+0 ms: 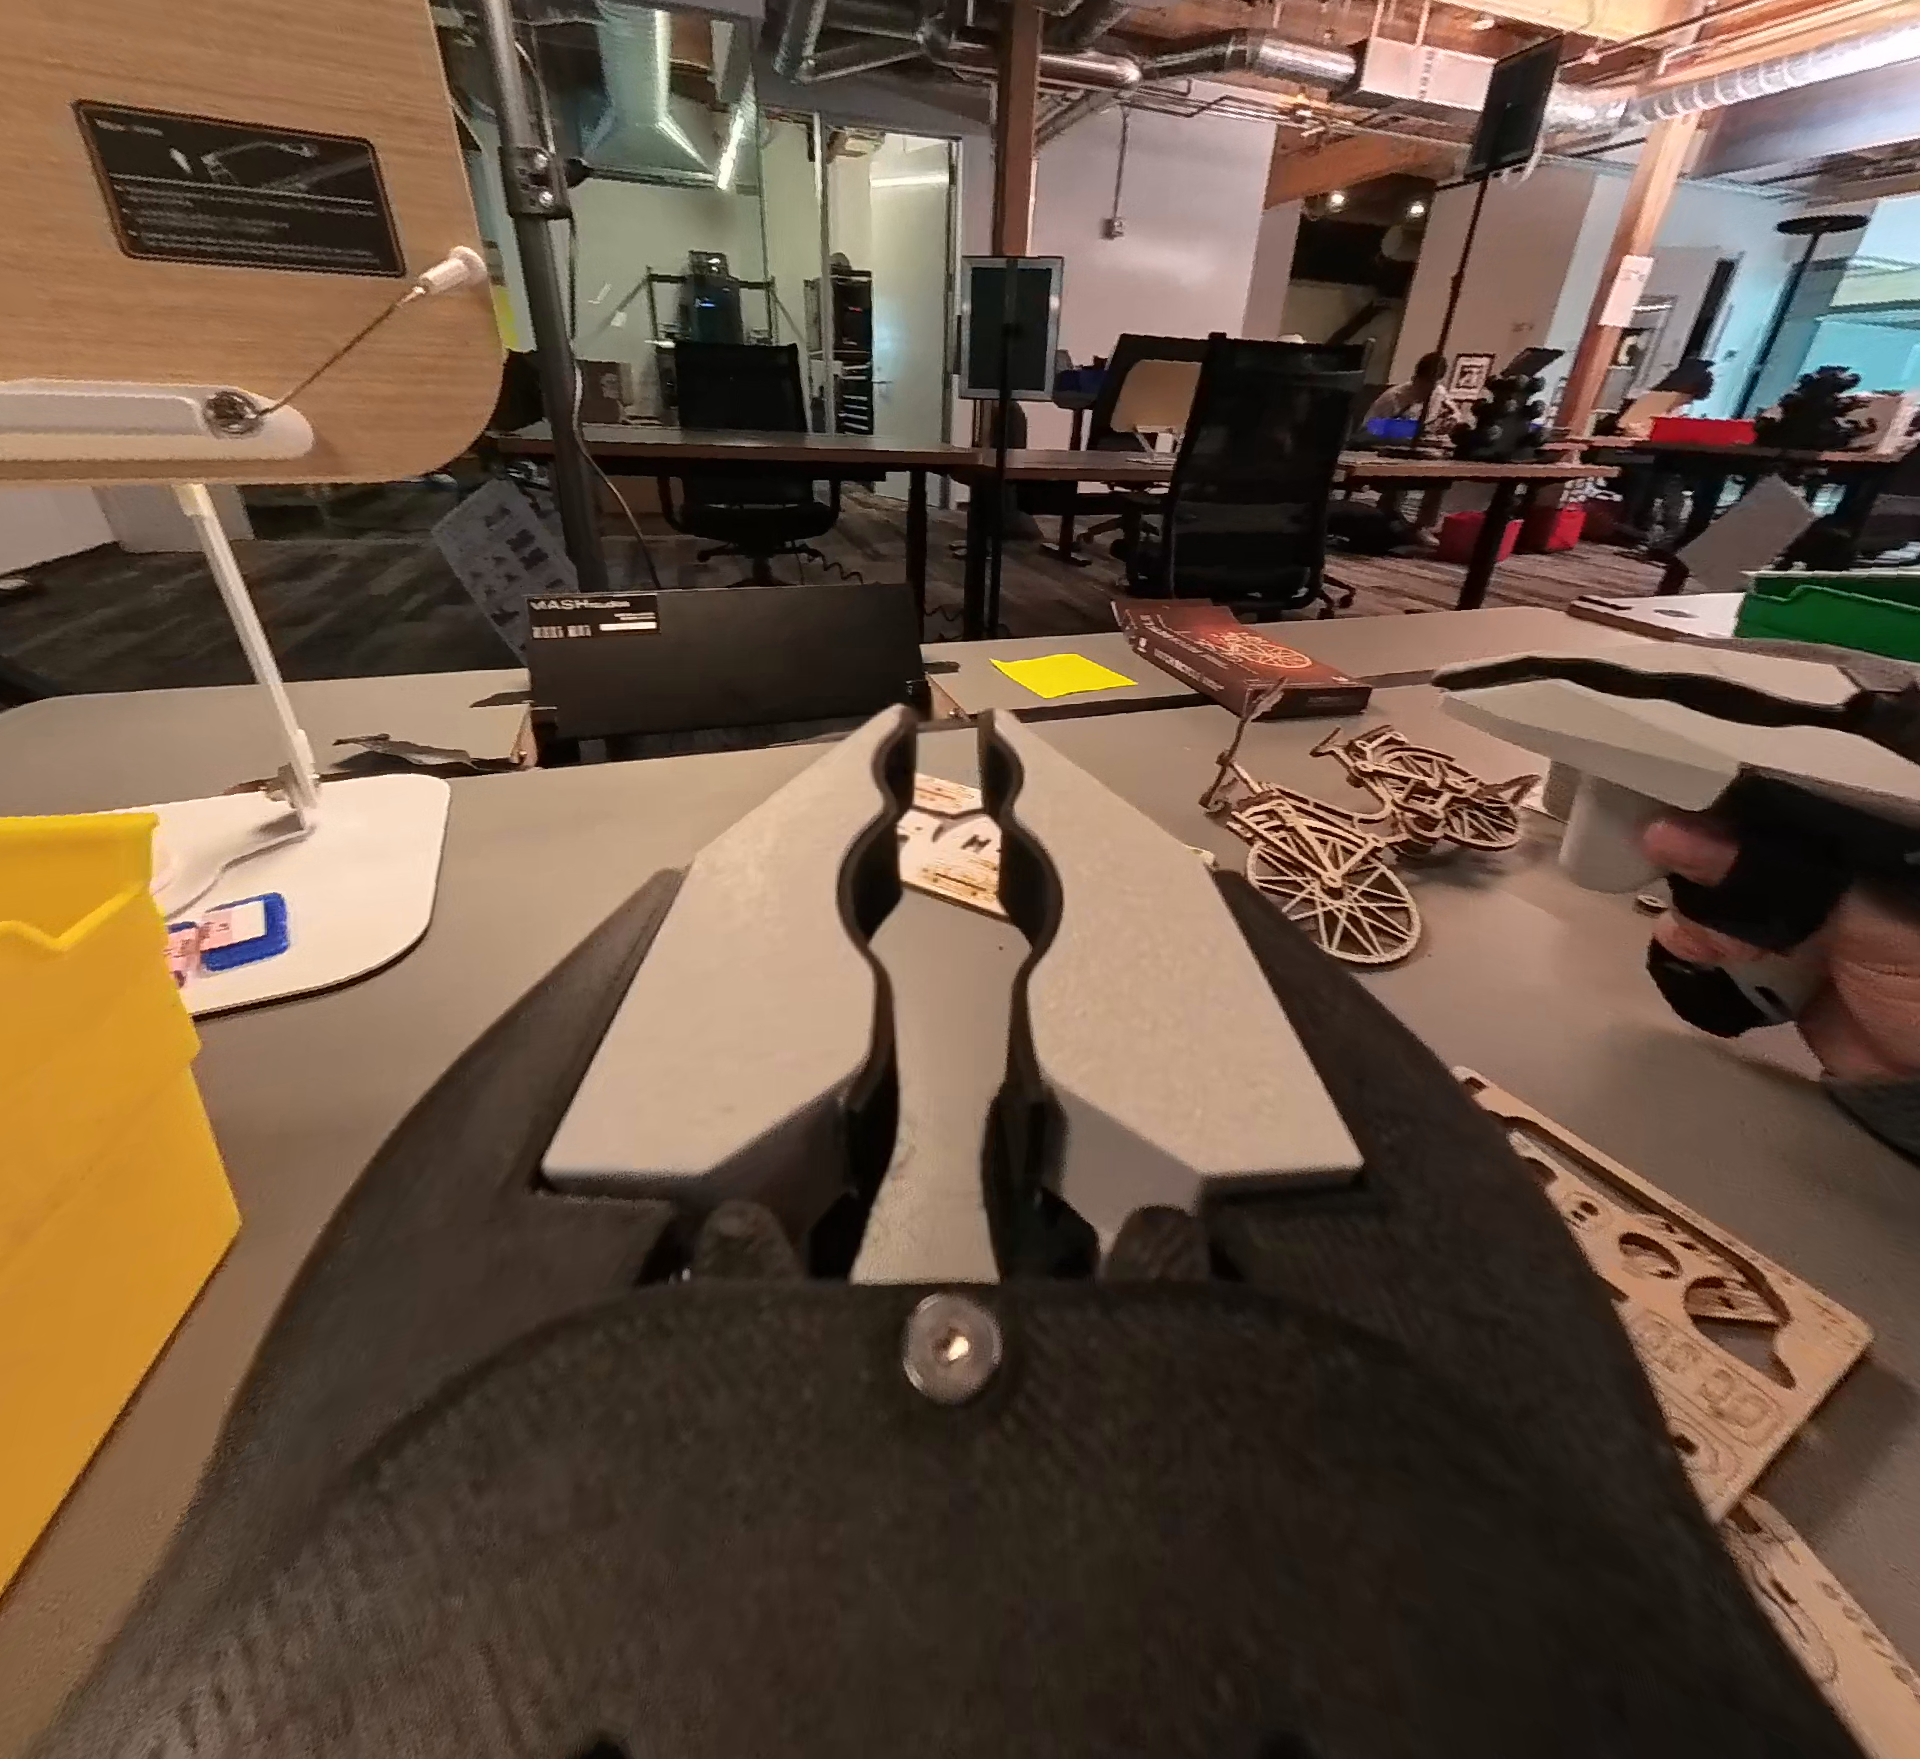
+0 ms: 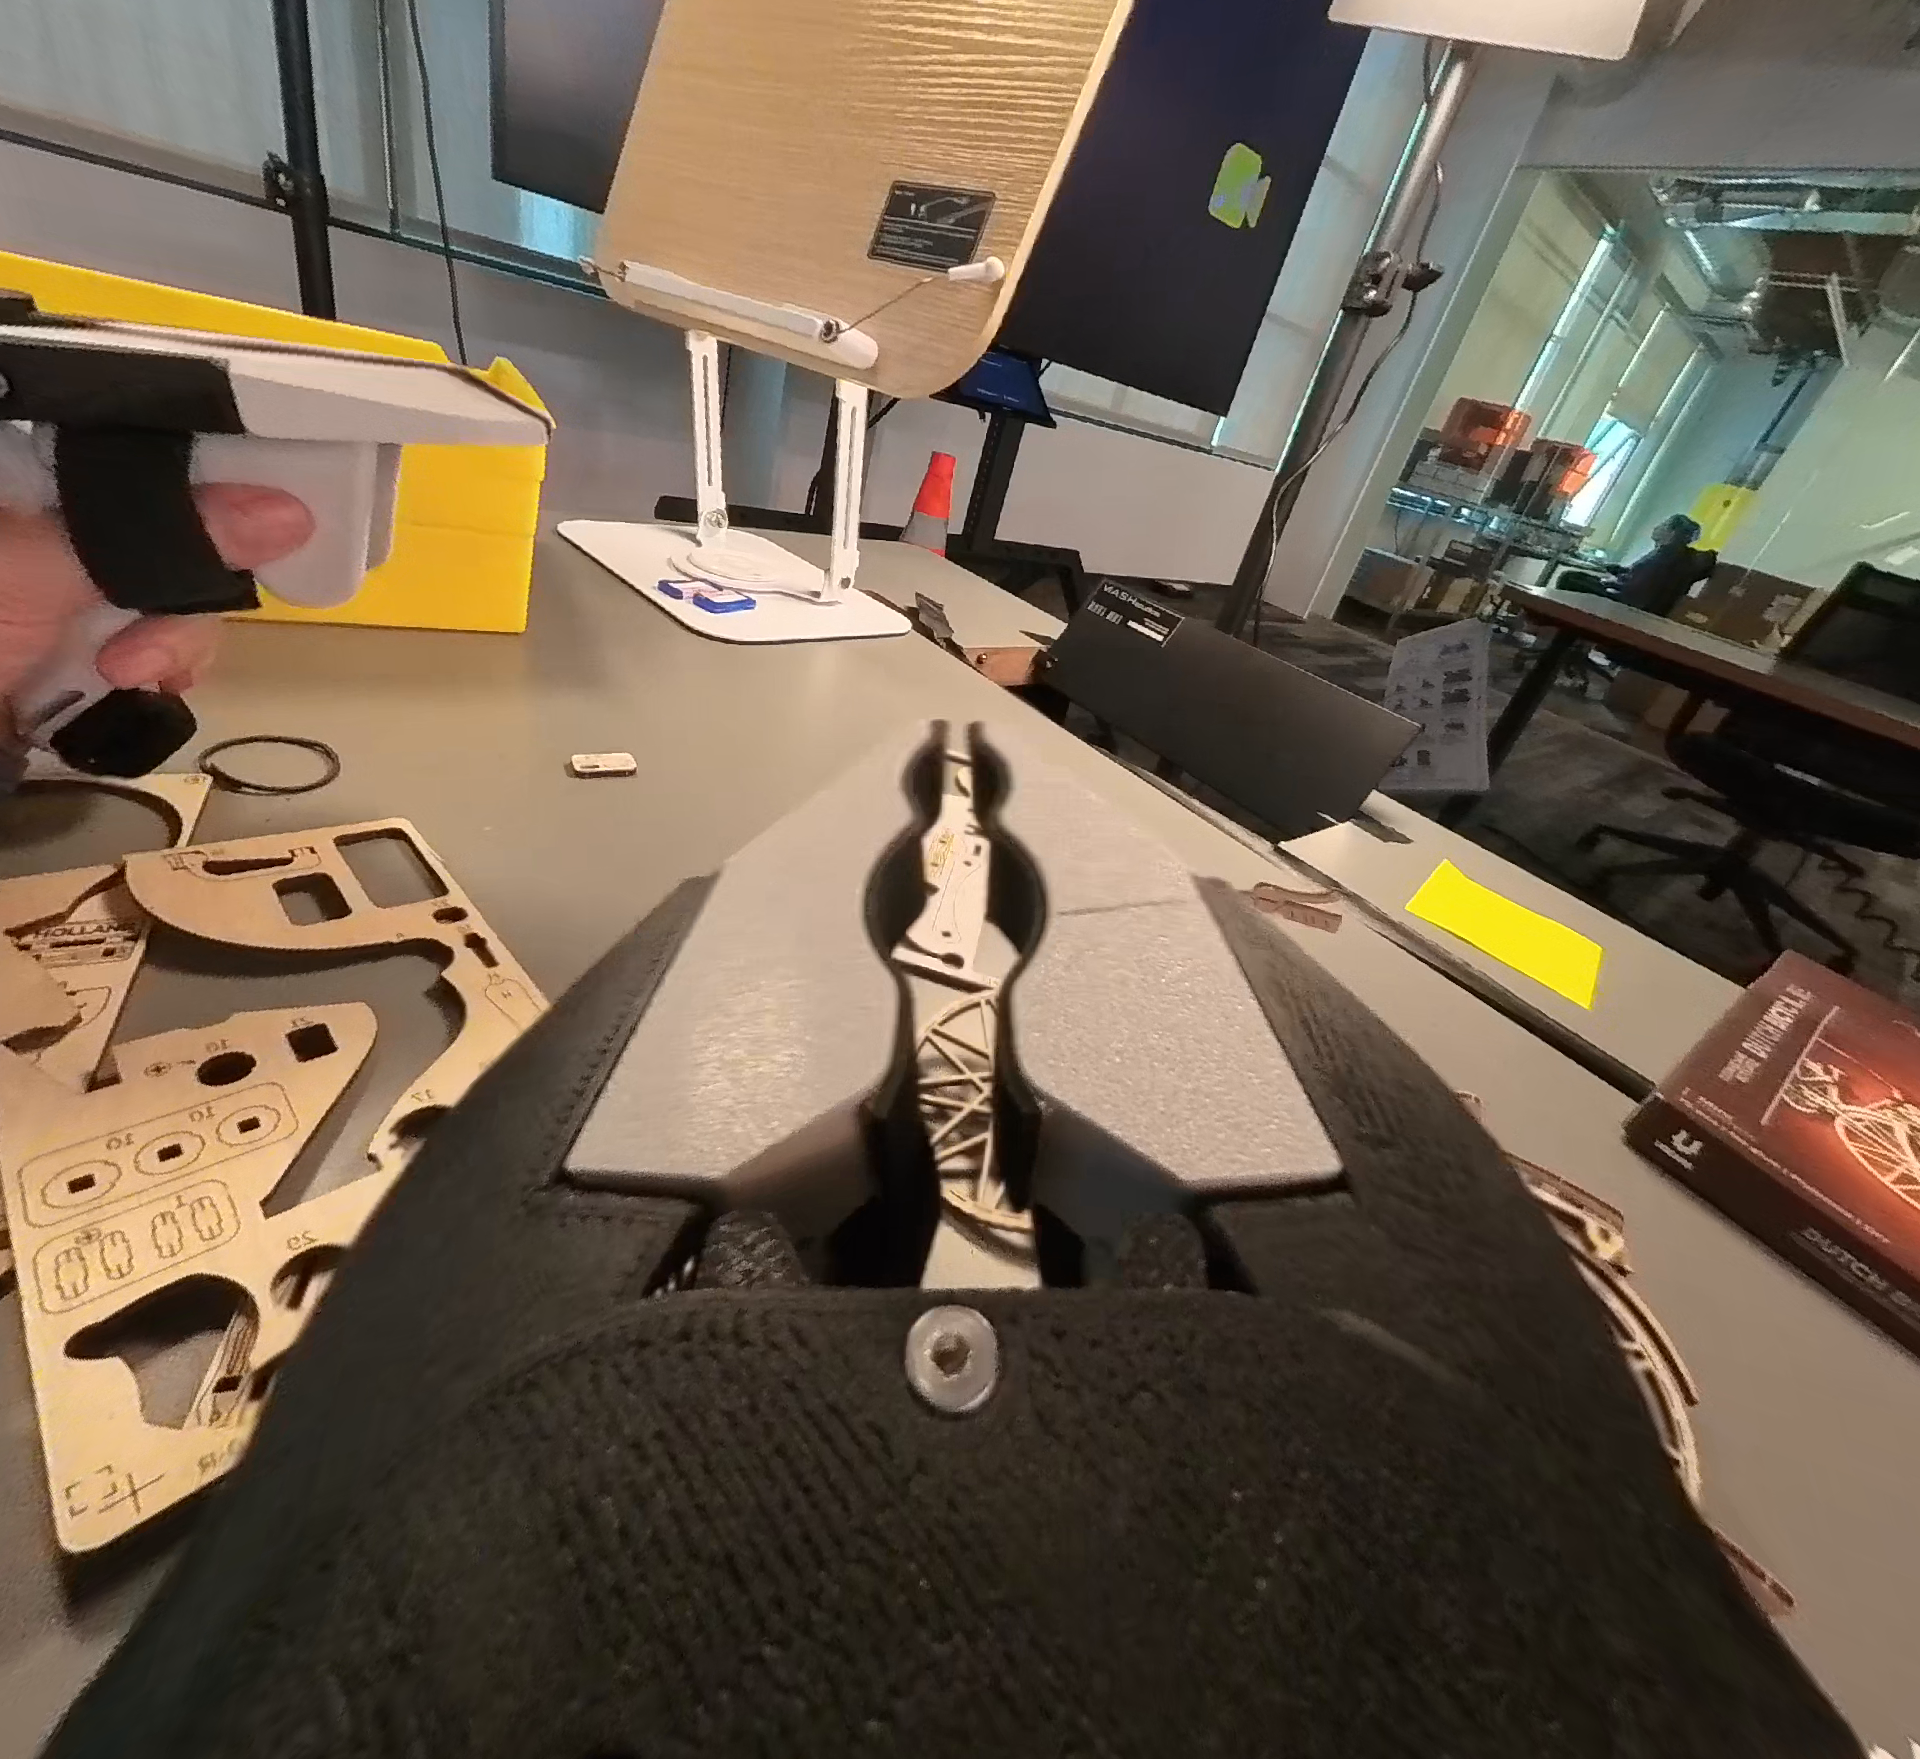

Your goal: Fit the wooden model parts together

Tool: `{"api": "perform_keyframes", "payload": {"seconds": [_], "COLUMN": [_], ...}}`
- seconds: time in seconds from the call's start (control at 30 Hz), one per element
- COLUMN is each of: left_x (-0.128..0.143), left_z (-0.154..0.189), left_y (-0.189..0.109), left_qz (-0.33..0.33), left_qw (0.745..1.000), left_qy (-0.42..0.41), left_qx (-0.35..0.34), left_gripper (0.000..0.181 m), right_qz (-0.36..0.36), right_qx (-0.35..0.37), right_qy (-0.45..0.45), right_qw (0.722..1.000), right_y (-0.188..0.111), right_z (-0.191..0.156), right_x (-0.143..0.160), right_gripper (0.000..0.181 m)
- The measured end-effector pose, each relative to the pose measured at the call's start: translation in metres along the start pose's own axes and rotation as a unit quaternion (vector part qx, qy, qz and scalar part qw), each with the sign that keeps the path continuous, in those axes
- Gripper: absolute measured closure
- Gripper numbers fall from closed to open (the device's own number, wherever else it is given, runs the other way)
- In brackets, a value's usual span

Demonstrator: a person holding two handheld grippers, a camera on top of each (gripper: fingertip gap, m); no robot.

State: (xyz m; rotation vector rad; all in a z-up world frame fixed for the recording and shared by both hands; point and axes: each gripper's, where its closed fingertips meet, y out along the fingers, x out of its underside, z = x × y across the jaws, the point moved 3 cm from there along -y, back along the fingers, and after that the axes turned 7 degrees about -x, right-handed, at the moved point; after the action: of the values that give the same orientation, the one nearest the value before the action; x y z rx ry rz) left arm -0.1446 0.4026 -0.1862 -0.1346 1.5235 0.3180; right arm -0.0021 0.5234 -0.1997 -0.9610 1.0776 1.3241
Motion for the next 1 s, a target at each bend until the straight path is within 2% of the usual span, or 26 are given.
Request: {"api": "perform_keyframes", "payload": {"seconds": [0.07, 0.17, 0.23, 0.27, 0.4, 0.47, 0.5, 0.53, 0.67, 1.0], "left_x": [0.000, 0.002, 0.001, 0.001, 0.002, 0.000, -0.002, -0.002, 0.001, 0.002], "left_z": [-0.001, 0.004, 0.004, 0.004, 0.003, 0.000, 0.000, 0.001, 0.006, 0.010], "left_y": [0.000, 0.001, 0.001, 0.000, 0.001, -0.001, -0.001, -0.002, 0.000, 0.000], "left_qz": [-0.003, -0.011, -0.003, -0.003, -0.011, 0.001, 0.004, 0.002, -0.009, -0.007], "left_qw": [1.000, 1.000, 1.000, 1.000, 1.000, 1.000, 1.000, 1.000, 1.000, 0.999], "left_qy": [0.008, 0.012, 0.016, 0.021, 0.023, 0.025, 0.025, 0.025, 0.011, 0.019], "left_qx": [-0.006, 0.010, 0.008, 0.004, 0.000, -0.013, -0.013, -0.007, 0.020, 0.031], "left_gripper": [0.181, 0.181, 0.174, 0.177, 0.181, 0.173, 0.177, 0.181, 0.181, 0.181], "right_qz": [-0.005, -0.008, -0.001, -0.001, -0.014, -0.009, -0.004, -0.001, -0.008, -0.002], "right_qx": [-0.005, -0.013, -0.007, -0.004, -0.009, -0.002, 0.005, 0.010, 0.004, -0.023], "right_qy": [-0.003, -0.003, -0.007, -0.012, -0.014, -0.016, -0.019, -0.022, -0.018, -0.019], "right_qw": [1.000, 1.000, 1.000, 1.000, 1.000, 1.000, 1.000, 1.000, 1.000, 1.000], "right_y": [0.000, 0.002, 0.001, 0.001, 0.003, 0.002, 0.002, 0.001, 0.002, 0.002], "right_z": [-0.001, -0.004, -0.003, -0.003, -0.004, -0.003, -0.002, -0.001, -0.002, -0.010], "right_x": [0.001, 0.002, 0.000, -0.001, 0.003, 0.002, 0.001, -0.001, 0.001, 0.000], "right_gripper": [0.181, 0.180, 0.173, 0.181, 0.181, 0.170, 0.168, 0.181, 0.181, 0.181]}}
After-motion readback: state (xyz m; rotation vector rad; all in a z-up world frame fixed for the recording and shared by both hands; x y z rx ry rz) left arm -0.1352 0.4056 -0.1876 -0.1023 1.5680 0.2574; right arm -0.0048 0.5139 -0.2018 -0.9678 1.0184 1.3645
